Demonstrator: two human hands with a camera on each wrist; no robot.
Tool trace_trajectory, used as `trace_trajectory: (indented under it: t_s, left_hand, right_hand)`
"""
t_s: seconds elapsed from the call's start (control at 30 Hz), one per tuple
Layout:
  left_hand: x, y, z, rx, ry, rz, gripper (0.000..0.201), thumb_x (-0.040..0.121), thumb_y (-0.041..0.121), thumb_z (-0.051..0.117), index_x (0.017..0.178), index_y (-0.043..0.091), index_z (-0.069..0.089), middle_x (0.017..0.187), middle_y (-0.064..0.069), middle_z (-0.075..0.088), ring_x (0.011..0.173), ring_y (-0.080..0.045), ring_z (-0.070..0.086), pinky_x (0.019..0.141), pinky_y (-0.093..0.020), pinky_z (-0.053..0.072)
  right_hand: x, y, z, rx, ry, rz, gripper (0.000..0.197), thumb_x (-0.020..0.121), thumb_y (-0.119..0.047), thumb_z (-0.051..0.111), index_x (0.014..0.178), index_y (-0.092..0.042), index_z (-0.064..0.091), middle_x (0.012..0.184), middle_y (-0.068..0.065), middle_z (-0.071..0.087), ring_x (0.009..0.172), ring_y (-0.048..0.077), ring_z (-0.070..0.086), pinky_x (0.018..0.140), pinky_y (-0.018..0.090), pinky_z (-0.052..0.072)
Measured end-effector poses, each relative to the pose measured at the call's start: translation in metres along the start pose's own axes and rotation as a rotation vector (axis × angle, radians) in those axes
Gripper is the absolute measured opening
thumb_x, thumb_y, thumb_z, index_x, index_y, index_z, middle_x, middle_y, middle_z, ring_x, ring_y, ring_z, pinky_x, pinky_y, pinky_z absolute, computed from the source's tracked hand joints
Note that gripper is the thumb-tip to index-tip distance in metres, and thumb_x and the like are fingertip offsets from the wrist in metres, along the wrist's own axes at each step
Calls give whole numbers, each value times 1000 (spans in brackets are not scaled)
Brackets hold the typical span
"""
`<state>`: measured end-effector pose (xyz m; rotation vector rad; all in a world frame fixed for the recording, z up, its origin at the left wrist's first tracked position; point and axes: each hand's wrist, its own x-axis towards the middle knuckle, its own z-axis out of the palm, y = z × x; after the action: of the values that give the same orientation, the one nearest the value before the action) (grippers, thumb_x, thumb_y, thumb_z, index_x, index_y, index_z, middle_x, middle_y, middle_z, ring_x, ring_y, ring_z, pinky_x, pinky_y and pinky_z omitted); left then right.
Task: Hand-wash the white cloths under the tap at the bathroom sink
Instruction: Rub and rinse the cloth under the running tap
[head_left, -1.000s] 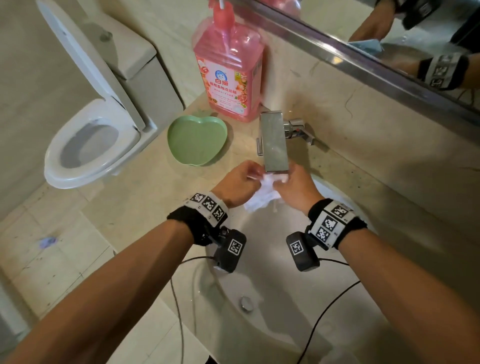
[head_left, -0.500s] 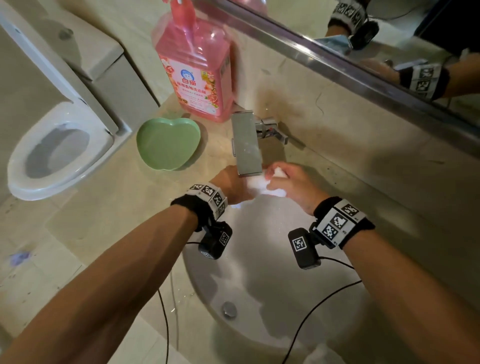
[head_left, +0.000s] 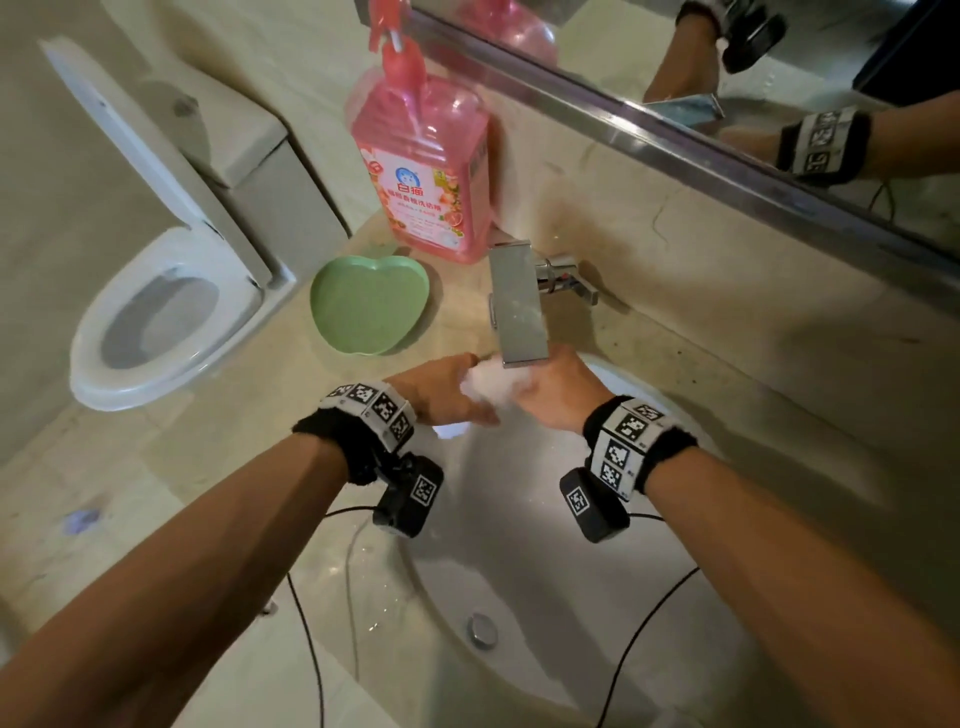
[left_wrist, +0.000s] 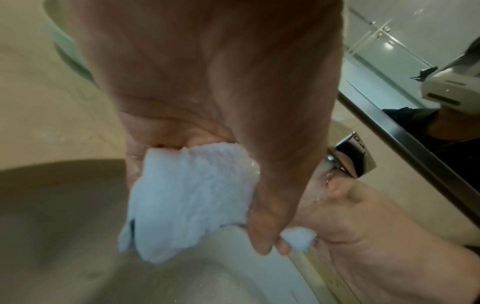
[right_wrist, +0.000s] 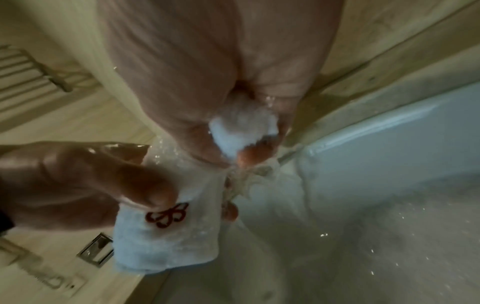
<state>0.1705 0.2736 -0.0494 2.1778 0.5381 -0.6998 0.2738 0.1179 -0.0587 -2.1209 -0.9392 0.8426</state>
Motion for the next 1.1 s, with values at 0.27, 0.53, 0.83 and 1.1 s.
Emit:
trace_trajectory:
  t_s: [0.27,0.53,0.83,1.1]
  left_hand:
    - [13,13,24,130,244,122,56,81,41,72,131,22,54,118,-7,66,103,-27,63,79,-29,45]
    - [22,23,26,-37,100,120,63,72,36,82,129,24,58,116,1,64,101,-18,61,83,-26,46]
    - [32,21,34,99,273,66,64,72,47,80,123,14,61,114,-7,68,101,-24,66,84,-29,51]
    - [13,-1,14,185,183,204,75,62,52,77,124,17,54,104,-8,55,95,-25,56,73,-30,47]
  right_hand:
    - [-15,16,-19,349,-58,163,53,71,-19,62,122,-30,64,114,-7,70,105,14,66,87,31,55]
    - [-26,34,-27,169,-1,118,51,80,-9,55,111,-49,47,101,-2,66,63,22,69,60,40,61]
    - [-28,32,-27,325,68,-3,31,68,-14,64,88,-38,61,94,-18,61,85,-4,57,68,5,40]
    - [-13,30,-5,129,-101,146,49,79,-20,69,127,-20,57,104,-9,64,78,19,70,69,37,61]
